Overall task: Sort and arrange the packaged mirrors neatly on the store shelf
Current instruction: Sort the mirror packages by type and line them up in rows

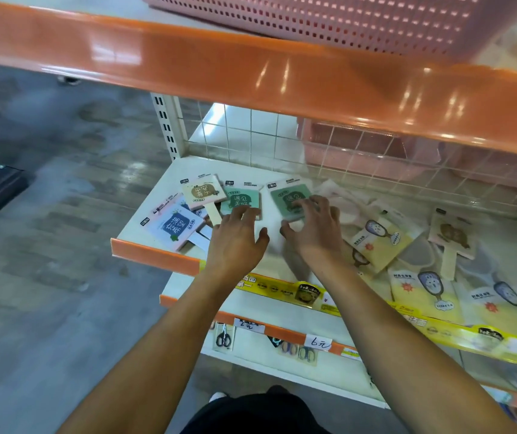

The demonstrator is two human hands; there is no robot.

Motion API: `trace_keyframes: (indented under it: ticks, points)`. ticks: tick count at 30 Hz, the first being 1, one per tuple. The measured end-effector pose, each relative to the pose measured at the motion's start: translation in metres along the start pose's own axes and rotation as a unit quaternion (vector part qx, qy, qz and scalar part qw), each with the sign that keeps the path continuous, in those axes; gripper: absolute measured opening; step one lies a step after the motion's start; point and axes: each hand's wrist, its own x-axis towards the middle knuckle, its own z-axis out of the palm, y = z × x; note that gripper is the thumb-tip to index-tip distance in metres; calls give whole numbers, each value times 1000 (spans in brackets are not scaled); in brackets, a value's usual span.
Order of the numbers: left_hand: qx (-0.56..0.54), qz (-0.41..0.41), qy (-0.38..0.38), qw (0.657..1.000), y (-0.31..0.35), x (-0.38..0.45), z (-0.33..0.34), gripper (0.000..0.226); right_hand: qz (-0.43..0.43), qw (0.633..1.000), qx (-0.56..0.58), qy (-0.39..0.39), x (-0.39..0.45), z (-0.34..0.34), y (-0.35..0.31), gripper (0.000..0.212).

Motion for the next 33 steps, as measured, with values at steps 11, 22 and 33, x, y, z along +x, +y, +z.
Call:
trace_keyframes:
  ticks: [11, 22, 33]
  points:
    - [-14, -27, 16, 999, -28, 0, -14, 48, -26, 999, 8, -21, 5, 23, -35, 52]
    - [-7, -37, 17, 999, -51, 11, -18, 43, -48, 999, -2, -16, 21, 42, -54, 53]
    - [-16, -37, 24, 999, -71, 23, -19, 38, -36, 999, 14, -20, 37, 61, -69, 50]
